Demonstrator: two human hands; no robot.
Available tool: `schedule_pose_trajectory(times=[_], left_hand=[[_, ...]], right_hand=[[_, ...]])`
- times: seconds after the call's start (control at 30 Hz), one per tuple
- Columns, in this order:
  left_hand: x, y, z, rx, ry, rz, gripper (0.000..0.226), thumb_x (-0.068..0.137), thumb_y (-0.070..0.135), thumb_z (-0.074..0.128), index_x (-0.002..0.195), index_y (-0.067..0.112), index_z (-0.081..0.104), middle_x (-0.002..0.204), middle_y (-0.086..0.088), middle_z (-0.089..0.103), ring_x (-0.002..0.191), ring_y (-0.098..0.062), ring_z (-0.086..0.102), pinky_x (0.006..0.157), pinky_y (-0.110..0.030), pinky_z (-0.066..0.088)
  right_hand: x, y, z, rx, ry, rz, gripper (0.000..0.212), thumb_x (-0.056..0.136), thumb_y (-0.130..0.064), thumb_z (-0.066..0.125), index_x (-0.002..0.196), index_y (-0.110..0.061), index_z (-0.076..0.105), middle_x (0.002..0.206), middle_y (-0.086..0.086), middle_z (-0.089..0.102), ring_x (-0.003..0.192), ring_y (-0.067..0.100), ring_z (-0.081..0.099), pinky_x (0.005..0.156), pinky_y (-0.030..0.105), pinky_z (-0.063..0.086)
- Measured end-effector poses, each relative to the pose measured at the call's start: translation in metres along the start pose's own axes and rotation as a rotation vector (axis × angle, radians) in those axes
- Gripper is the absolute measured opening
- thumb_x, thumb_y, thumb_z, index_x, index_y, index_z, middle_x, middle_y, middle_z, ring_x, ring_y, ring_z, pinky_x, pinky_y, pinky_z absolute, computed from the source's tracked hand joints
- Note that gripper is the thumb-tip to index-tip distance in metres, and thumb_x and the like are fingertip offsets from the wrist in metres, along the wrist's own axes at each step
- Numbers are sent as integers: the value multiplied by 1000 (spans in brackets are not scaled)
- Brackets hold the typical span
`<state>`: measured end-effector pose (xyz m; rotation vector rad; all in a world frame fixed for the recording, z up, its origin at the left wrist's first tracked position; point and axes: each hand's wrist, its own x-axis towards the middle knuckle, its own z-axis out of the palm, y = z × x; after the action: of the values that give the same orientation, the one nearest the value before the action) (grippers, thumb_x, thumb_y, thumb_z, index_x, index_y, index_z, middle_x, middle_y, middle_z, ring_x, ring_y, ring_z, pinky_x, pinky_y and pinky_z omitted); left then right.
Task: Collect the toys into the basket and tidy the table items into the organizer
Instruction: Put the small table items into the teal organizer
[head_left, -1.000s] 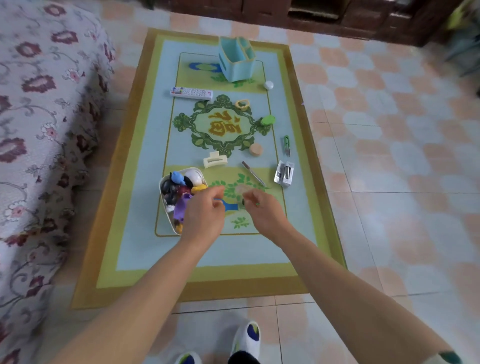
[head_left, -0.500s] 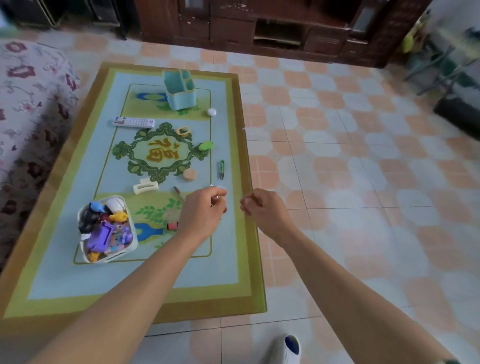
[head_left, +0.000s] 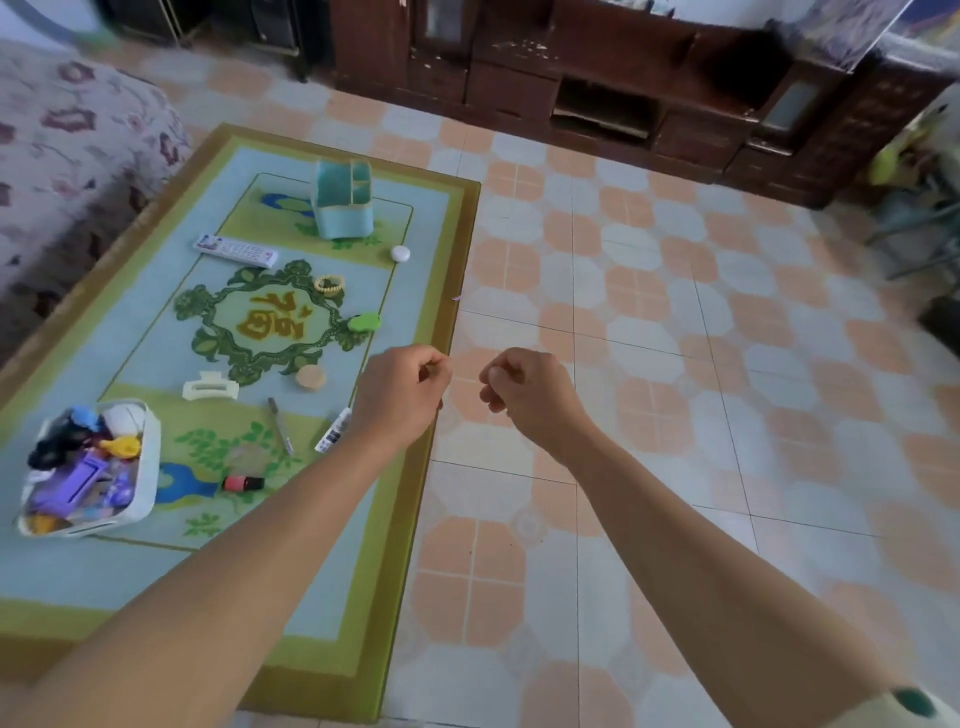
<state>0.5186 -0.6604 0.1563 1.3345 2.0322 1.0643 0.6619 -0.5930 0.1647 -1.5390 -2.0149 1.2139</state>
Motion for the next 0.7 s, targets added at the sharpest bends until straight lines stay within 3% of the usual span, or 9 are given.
schedule_pose_trajectory(times=[0.17, 0.3, 0.4, 0.47, 0.57, 0.7], left_hand=[[54, 3, -2, 31, 54, -13, 24, 93, 22, 57, 87, 6, 74, 60, -2, 64, 64, -29, 66, 63, -42, 55], [119, 1, -7, 37, 117, -41, 23, 93, 22, 57, 86, 6, 73, 62, -12, 69, 61, -28, 67, 62, -45, 55], [183, -5, -15, 50, 153, -77, 24, 93, 23, 57, 81, 8, 71, 60, -12, 67, 59, -29, 66, 63, -45, 54], [218, -10, -22, 60, 173, -115, 27, 94, 23, 57, 77, 6, 69, 57, -12, 66, 58, -29, 65, 62, -45, 54], [260, -16, -37, 74, 196, -159, 27, 93, 22, 56, 78, 4, 69, 60, -13, 67, 60, -29, 65, 65, -47, 53], [322, -29, -52, 52, 273, -215, 26, 93, 21, 57, 77, 3, 69, 59, -12, 68, 59, -26, 67, 69, -44, 55]], right_hand=[[59, -15, -12, -54, -69, -36, 22, 91, -15, 46, 84, -10, 67, 79, 7, 73, 78, 26, 69, 70, 40, 54], [131, -38, -18, -11, -118, -82, 21, 92, -11, 47, 86, -6, 66, 82, 12, 72, 60, 7, 63, 57, 24, 49], [203, -62, -16, -15, -150, -107, 21, 92, -10, 47, 84, -7, 65, 77, 8, 70, 59, 7, 61, 51, 17, 44], [246, -76, -16, -11, -178, -114, 21, 92, -9, 47, 79, -10, 63, 75, 7, 69, 60, 12, 61, 52, 21, 47], [296, -92, -11, 26, -205, -120, 22, 93, -8, 47, 78, -9, 63, 73, 6, 68, 61, 14, 61, 65, 35, 56], [364, -109, 2, 1, -275, -116, 21, 92, -10, 47, 84, -6, 66, 76, 9, 71, 63, 15, 62, 66, 34, 54]])
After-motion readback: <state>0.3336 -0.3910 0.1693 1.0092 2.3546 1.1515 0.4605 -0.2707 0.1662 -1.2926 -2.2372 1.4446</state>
